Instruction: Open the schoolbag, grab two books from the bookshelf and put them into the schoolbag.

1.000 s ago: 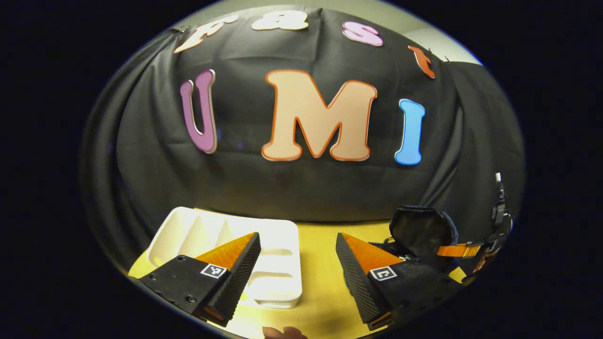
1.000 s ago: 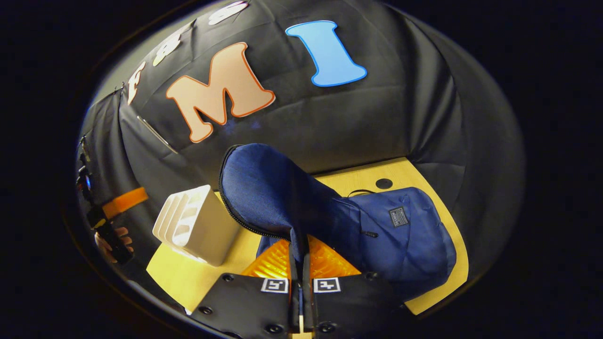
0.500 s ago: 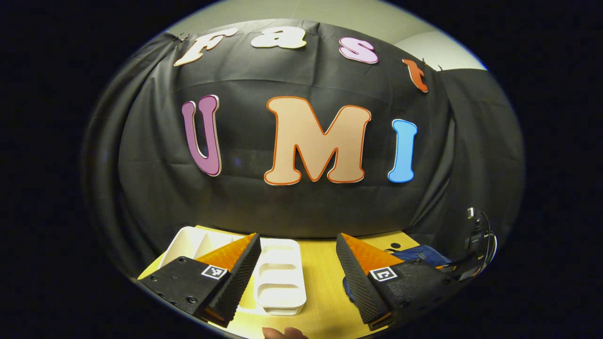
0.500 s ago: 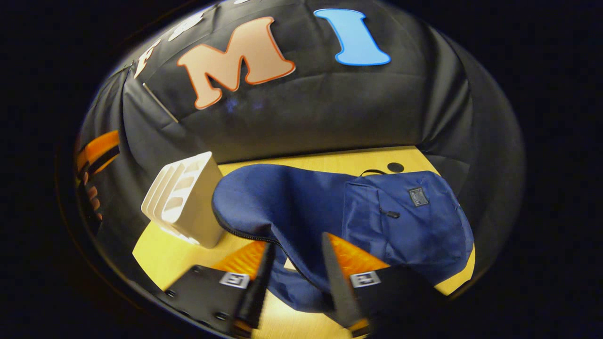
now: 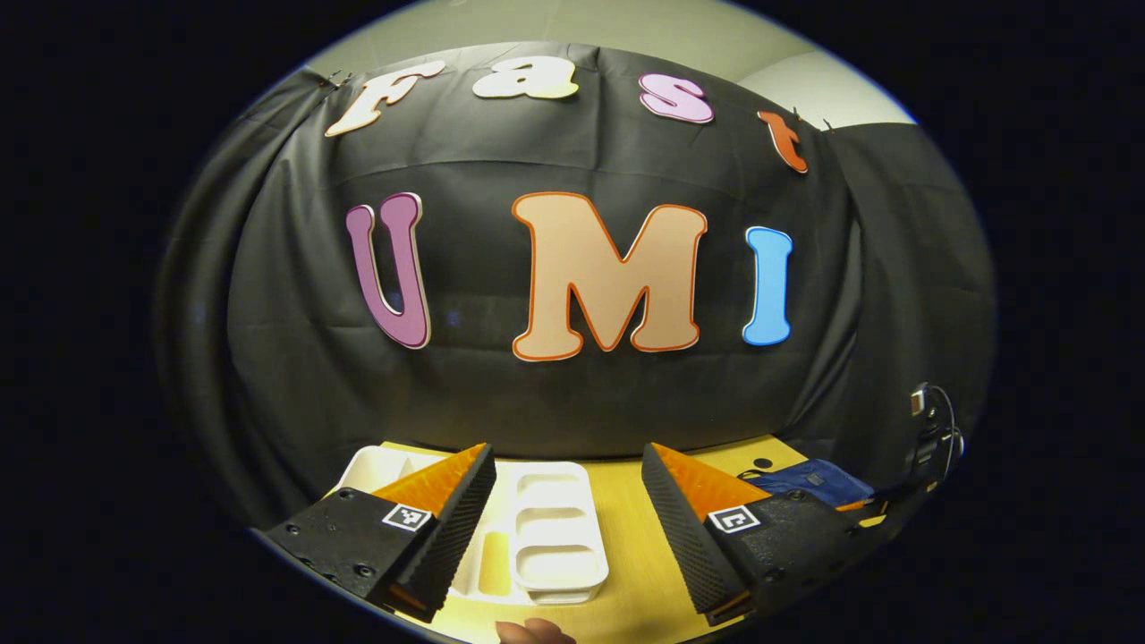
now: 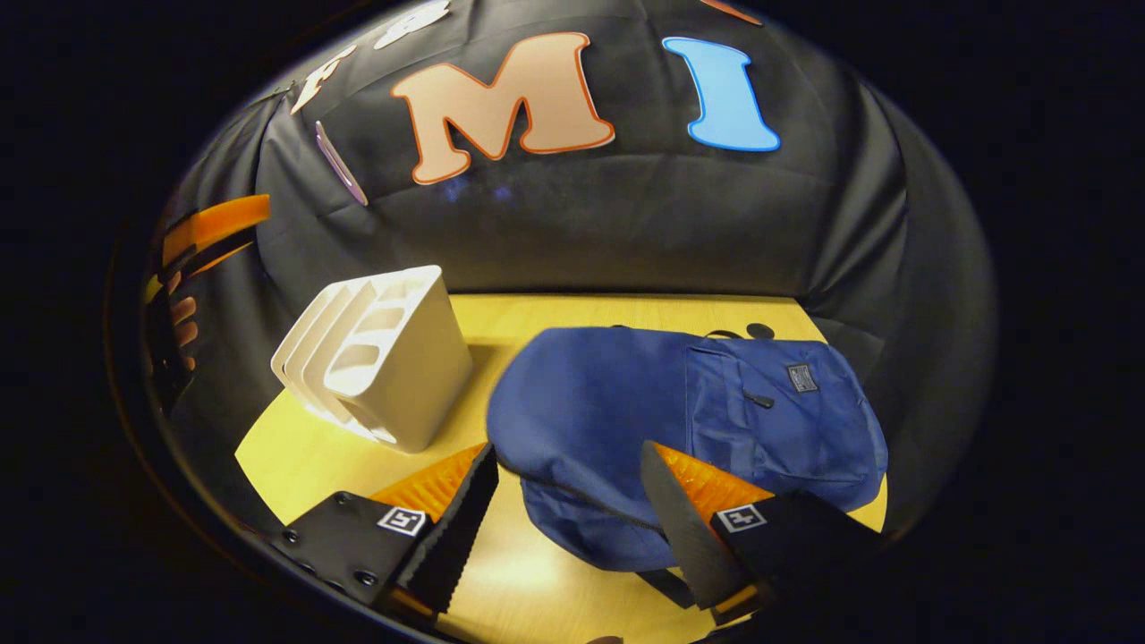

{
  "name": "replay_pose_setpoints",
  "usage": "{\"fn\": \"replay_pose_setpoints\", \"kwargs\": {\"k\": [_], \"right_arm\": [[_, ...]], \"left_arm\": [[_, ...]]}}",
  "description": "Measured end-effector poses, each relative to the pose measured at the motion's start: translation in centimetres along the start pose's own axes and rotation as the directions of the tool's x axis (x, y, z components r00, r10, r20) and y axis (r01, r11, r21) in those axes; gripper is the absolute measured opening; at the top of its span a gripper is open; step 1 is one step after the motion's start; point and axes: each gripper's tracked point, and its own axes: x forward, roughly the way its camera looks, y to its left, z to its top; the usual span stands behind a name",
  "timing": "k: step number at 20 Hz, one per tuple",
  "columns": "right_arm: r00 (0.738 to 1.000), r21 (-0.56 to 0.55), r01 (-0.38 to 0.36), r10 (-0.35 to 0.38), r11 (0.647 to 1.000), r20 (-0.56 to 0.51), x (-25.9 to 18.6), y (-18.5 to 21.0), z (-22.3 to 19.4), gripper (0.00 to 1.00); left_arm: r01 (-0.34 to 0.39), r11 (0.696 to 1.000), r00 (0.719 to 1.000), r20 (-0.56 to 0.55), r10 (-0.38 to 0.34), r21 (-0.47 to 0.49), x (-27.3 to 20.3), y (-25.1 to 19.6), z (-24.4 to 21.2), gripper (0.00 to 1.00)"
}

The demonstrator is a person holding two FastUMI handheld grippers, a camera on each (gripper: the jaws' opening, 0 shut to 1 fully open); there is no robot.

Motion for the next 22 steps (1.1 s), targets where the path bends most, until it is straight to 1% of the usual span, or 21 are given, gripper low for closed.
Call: {"fn": "replay_pose_setpoints", "kwargs": {"k": [2,4,6,8,9,10,13,14,16,18,19,21,22], "right_arm": [[0.999,0.002,-0.004,0.004,1.000,0.044,-0.5,1.0,2.0,1.00],[0.994,-0.003,0.001,-0.001,1.000,0.113,-1.2,1.3,5.2,1.00],[0.981,-0.002,-0.022,0.022,1.000,0.195,-2.2,2.4,9.1,1.00],[0.962,-0.013,-0.044,0.046,0.999,0.268,-3.4,3.4,12.8,1.00],[0.951,-0.024,-0.040,0.046,0.999,0.307,-4.1,3.6,14.7,1.00],[0.936,-0.029,-0.036,0.044,0.999,0.349,-5.1,3.8,16.6,1.00],[0.882,-0.006,-0.050,0.046,0.999,0.468,-8.0,4.5,21.4,1.00],[0.866,0.002,-0.052,0.044,0.999,0.498,-8.9,4.6,22.5,1.00],[0.838,-0.004,-0.046,0.041,0.999,0.545,-10.3,4.6,24.5,1.00],[0.834,-0.032,-0.013,0.028,0.999,0.551,-11.0,4.4,24.8,1.00],[0.834,-0.036,-0.009,0.027,0.999,0.551,-11.1,4.4,24.8,0.99],[0.831,-0.026,-0.024,0.035,0.999,0.555,-11.6,4.7,24.8,1.00],[0.832,-0.019,-0.023,0.030,1.000,0.554,-11.7,4.6,24.7,1.00]], "left_arm": [[-0.009,1.000,1.000,-0.001,0.009,0.005,-0.1,0.6,0.0,0.96],[-0.010,1.000,1.000,-0.002,0.010,0.020,-0.2,1.0,0.4,0.96],[-0.007,0.999,1.000,0.001,0.007,0.032,-0.4,1.2,0.8,0.96],[-0.004,1.000,1.000,0.028,0.004,0.029,-0.7,1.3,2.0,0.96],[-0.002,1.000,0.999,0.042,0.002,0.019,-1.1,1.2,2.6,0.94],[-0.001,1.000,0.998,0.057,0.001,0.005,-1.3,1.2,3.5,0.96],[-0.007,0.999,0.994,0.107,0.011,-0.035,-2.1,1.8,6.5,0.94],[-0.010,0.999,0.993,0.119,0.015,-0.040,-2.3,2.0,7.3,0.95],[-0.021,0.999,0.990,0.140,0.027,-0.045,-2.5,2.6,8.5,0.95],[-0.025,0.999,0.989,0.147,0.031,-0.039,-2.7,2.7,8.8,0.95],[-0.022,0.999,0.989,0.146,0.028,-0.042,-2.8,2.7,8.7,0.95],[-0.016,0.998,0.991,0.131,0.024,-0.057,-2.9,2.6,8.3,0.94],[-0.019,0.998,0.992,0.122,0.026,-0.062,-2.9,2.7,8.0,0.95]]}}
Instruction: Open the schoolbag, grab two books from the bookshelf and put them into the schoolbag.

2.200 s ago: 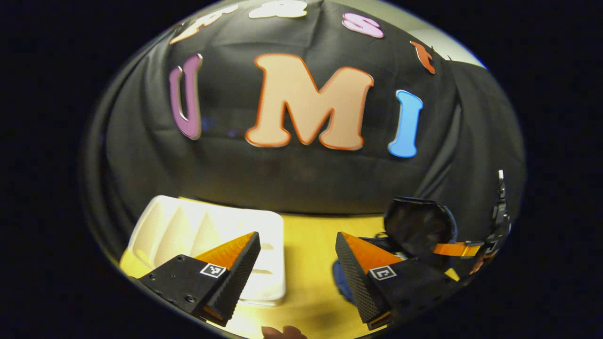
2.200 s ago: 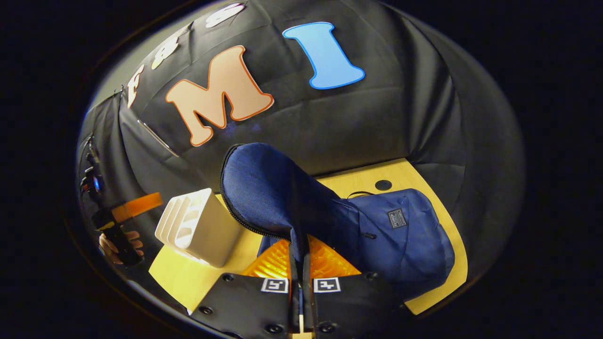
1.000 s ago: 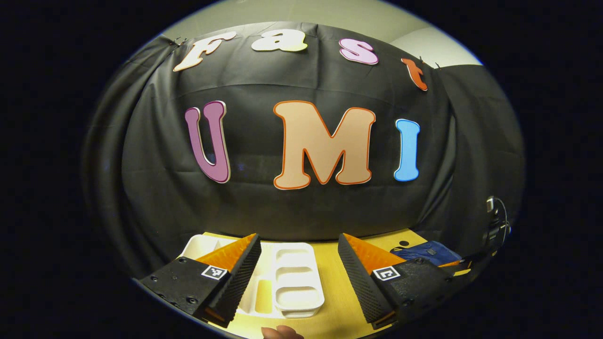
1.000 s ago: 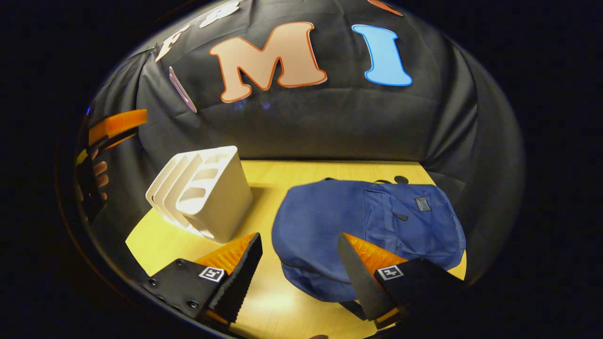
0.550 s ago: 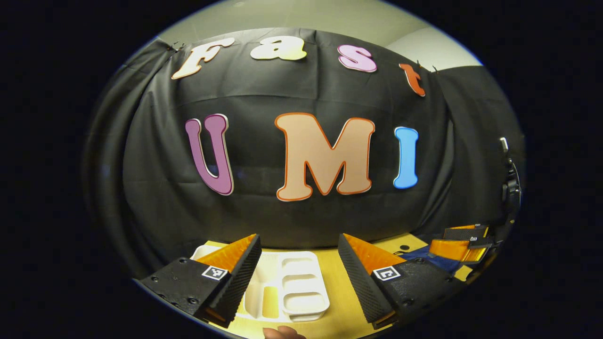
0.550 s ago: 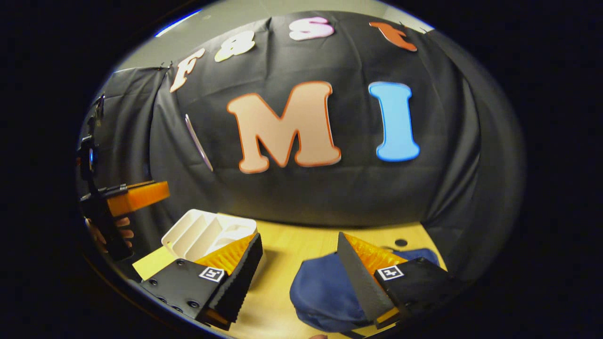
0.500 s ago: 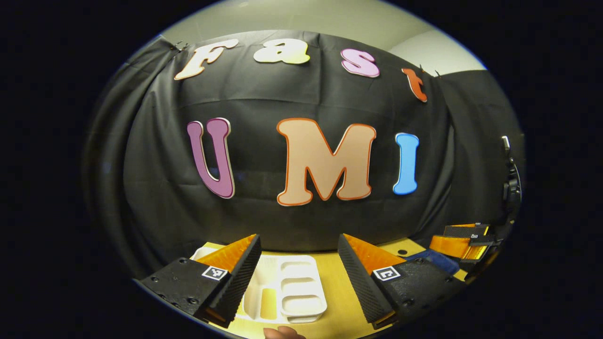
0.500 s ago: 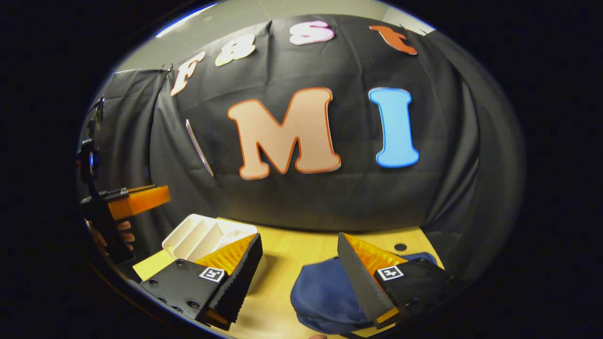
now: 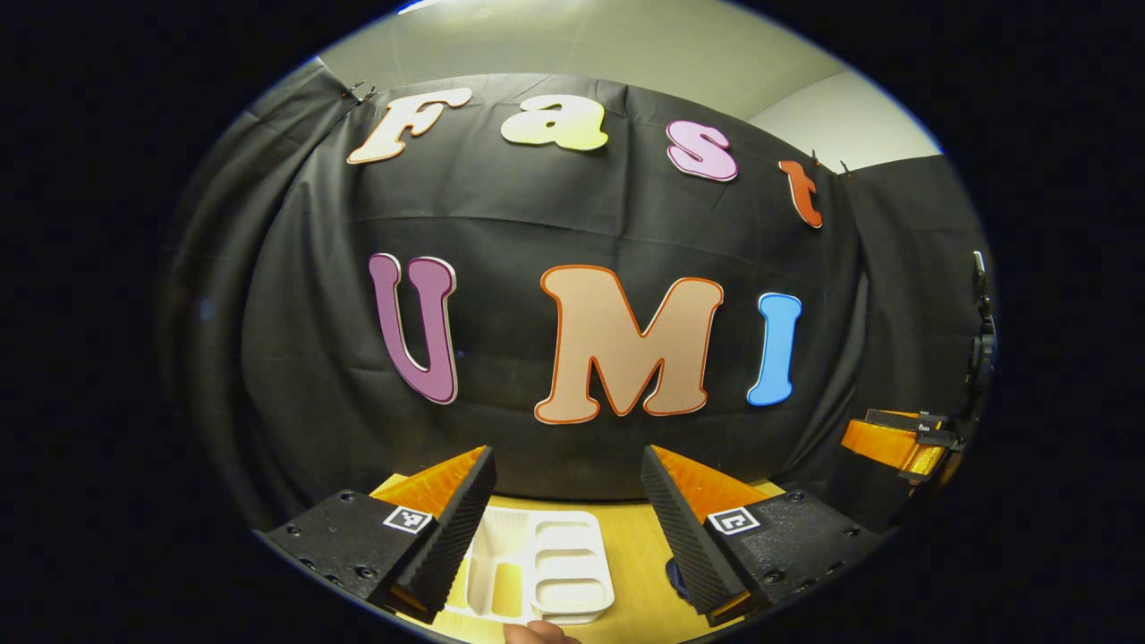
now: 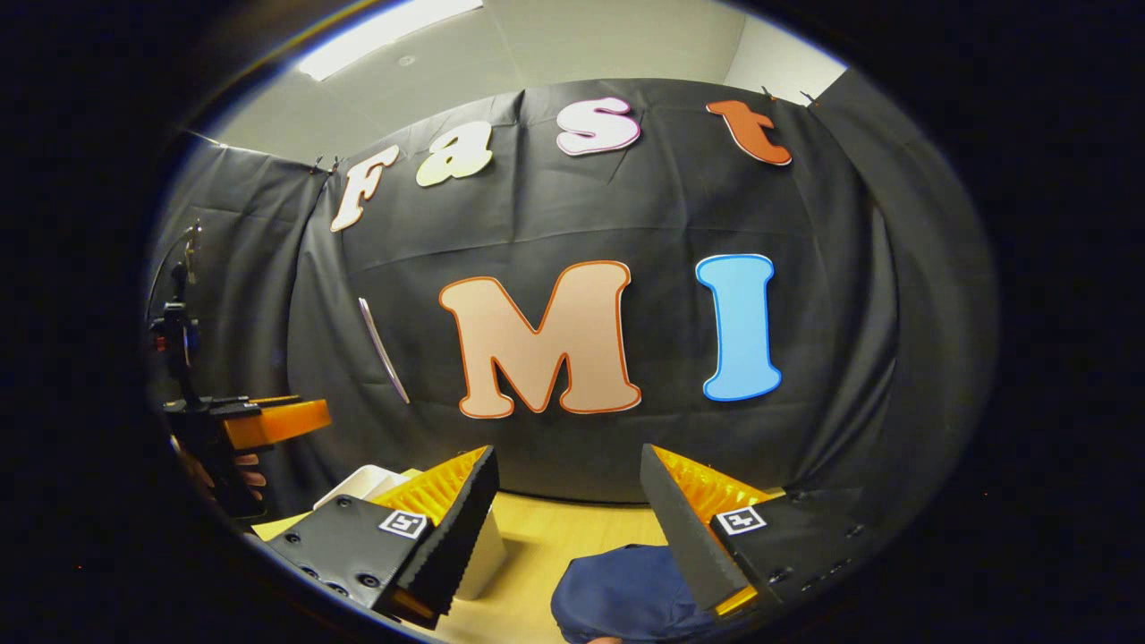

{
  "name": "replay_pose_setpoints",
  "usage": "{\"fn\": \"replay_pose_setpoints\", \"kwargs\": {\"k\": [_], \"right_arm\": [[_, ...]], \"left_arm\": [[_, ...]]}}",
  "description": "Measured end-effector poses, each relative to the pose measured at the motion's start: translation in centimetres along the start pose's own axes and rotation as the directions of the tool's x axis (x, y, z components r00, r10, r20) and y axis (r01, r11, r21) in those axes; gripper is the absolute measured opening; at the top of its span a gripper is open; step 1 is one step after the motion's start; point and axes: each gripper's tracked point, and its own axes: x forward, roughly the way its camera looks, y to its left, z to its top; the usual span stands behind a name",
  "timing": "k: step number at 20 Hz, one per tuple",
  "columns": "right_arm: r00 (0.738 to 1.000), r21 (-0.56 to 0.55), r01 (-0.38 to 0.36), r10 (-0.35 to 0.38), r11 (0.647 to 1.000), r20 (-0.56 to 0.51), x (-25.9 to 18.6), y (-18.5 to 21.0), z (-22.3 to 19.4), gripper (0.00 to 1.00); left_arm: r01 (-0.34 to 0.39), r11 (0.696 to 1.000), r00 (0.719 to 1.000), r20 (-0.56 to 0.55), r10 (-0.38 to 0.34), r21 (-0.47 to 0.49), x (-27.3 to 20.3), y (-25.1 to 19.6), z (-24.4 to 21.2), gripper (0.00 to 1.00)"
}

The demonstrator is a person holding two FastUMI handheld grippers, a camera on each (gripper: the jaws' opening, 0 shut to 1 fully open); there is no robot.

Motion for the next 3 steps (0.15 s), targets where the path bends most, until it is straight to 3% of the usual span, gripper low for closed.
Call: {"fn": "replay_pose_setpoints", "kwargs": {"k": [3], "right_arm": [[1.000,-0.004,0.008,-0.008,1.000,-0.009,-0.05,-0.15,-0.16,1.00]], "left_arm": [[-0.005,1.000,1.000,-0.006,0.005,0.005,-0.12,0.25,0.00,0.95]]}}
